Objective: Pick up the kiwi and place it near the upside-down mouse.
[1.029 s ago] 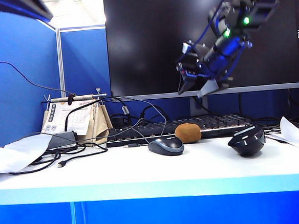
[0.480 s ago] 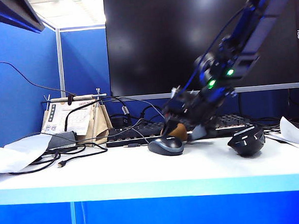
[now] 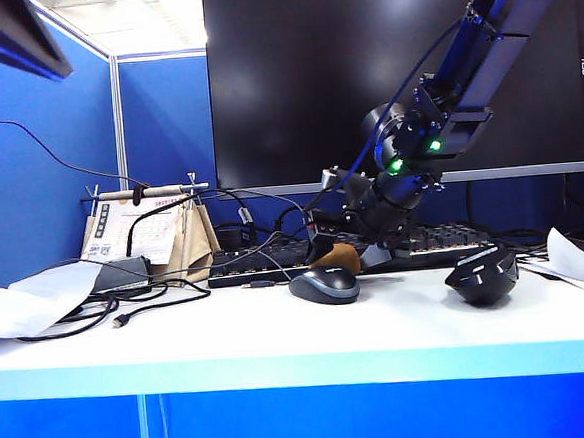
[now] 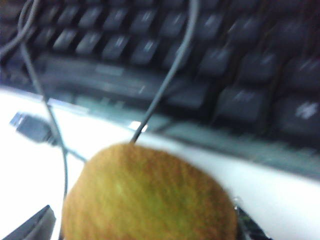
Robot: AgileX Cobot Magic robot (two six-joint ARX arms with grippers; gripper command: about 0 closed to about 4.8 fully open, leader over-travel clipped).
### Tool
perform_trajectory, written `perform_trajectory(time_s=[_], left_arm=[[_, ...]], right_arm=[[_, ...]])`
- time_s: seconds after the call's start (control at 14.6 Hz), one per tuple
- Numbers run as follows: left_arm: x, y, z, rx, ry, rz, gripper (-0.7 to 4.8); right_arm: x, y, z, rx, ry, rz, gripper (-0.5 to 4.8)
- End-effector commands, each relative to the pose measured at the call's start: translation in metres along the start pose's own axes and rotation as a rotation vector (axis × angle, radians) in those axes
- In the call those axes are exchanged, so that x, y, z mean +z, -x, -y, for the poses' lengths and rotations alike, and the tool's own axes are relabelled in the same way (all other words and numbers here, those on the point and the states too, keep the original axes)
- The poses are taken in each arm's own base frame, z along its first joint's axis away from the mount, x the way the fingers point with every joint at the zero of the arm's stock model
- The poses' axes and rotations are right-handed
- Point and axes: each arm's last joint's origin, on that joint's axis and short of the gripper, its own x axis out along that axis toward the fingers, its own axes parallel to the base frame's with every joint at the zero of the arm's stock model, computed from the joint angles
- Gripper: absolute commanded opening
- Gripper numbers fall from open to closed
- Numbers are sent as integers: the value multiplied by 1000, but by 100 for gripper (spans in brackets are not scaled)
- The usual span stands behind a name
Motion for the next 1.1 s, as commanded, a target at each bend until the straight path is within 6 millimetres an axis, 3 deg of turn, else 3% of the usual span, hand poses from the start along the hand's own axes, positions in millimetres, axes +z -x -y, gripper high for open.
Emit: perform_trajectory(time_s=[0.07, 0.41, 0.69, 0.75, 0.82, 0.96, 1.1], left_arm=[[-1, 0, 0, -5, 1, -5, -1], [0, 0, 0, -5, 4, -3, -1], [3, 1, 1, -7, -11, 36, -1], [4, 1, 1, -7, -12, 38, -1], [4, 1, 1, -7, -11, 38, -1], [4, 1, 1, -7, -11, 38, -1], [4, 1, 1, -7, -11, 37, -1]], right_arm=[[7, 0, -1, -10, 17, 70, 479], [-8, -14, 4, 1, -33, 33, 479], [-3, -13, 5, -13, -24, 92, 479], [-2, -13, 6, -10, -24, 93, 416], [-2, -12, 7, -10, -25, 93, 413], [-2, -12, 6, 15, -23, 90, 280], [11, -2, 2, 22, -12, 122, 260]])
